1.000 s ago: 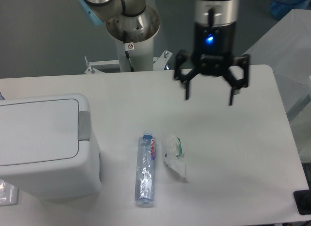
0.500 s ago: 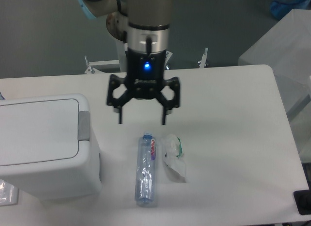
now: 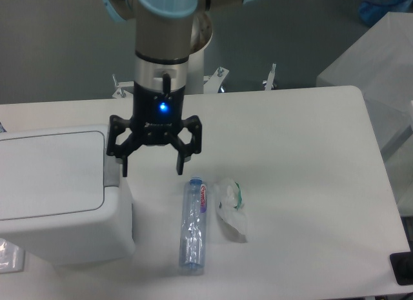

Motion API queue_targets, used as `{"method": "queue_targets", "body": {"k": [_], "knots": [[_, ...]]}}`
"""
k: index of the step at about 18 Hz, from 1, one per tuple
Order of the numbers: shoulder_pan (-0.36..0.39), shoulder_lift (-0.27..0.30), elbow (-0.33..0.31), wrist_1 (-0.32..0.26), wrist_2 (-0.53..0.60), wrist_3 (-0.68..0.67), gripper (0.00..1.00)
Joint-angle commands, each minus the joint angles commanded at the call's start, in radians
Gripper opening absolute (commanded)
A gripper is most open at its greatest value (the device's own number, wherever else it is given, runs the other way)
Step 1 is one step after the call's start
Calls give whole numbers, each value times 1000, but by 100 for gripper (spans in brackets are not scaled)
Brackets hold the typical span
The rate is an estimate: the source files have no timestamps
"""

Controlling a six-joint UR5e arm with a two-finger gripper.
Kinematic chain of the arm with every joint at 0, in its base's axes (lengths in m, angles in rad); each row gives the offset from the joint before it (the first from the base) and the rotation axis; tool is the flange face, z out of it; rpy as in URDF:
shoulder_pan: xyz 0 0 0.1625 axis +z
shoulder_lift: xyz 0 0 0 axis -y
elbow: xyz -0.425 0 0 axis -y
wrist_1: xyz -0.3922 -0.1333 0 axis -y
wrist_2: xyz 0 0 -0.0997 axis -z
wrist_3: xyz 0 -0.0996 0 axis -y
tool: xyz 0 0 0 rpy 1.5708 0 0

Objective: Open the trash can

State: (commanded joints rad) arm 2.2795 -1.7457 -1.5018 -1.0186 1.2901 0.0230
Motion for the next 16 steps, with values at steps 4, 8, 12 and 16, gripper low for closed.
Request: {"method": "queue_targets", "body": {"k": [4, 8, 12, 16], "knots": [[-2, -3, 0, 0, 0, -18, 100], [-2, -5, -5, 0, 2, -20, 100], [-2, -5, -9, 0, 2, -20, 100], [-2, -5, -15, 0, 3, -20, 100]]}}
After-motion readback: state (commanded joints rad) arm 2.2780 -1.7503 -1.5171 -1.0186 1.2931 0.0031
